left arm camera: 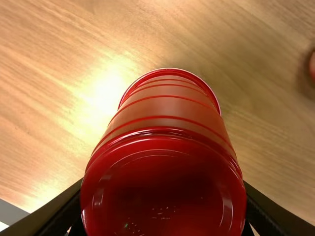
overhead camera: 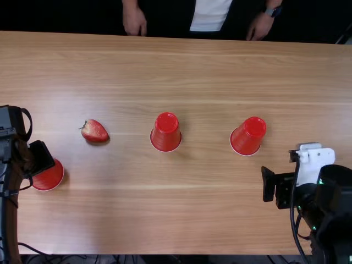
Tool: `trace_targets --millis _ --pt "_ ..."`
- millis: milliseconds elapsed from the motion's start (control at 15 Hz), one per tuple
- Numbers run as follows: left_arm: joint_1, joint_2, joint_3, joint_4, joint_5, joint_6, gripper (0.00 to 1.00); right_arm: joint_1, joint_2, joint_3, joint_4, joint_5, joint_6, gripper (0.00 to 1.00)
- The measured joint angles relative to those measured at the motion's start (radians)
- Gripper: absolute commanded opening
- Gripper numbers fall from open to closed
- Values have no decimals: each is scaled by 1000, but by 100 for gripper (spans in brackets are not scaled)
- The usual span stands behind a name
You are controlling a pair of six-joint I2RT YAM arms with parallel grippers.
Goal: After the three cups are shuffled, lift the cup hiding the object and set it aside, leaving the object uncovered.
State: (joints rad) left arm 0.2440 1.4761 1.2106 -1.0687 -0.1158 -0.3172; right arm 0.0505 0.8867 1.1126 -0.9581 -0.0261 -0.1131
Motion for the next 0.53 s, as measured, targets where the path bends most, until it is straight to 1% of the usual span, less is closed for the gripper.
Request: trace_targets --millis 133,200,267,333,400,533 --pt "0 0 -43 -1 0 -1 2 0 32 3 -37 0 2 100" --pt "0 0 -60 -2 0 0 12 0 37 11 -45 0 3 100" --pt "1 0 -69 0 1 -1 38 0 37 21 -44 0 4 100" --pt "8 0 -73 13 4 -1 76 0 36 29 -43 0 4 100" --pt "25 0 -74 26 6 -1 100 0 36 32 -43 0 5 100" --pt "38 0 -73 26 8 0 100 0 36 32 -44 0 5 100"
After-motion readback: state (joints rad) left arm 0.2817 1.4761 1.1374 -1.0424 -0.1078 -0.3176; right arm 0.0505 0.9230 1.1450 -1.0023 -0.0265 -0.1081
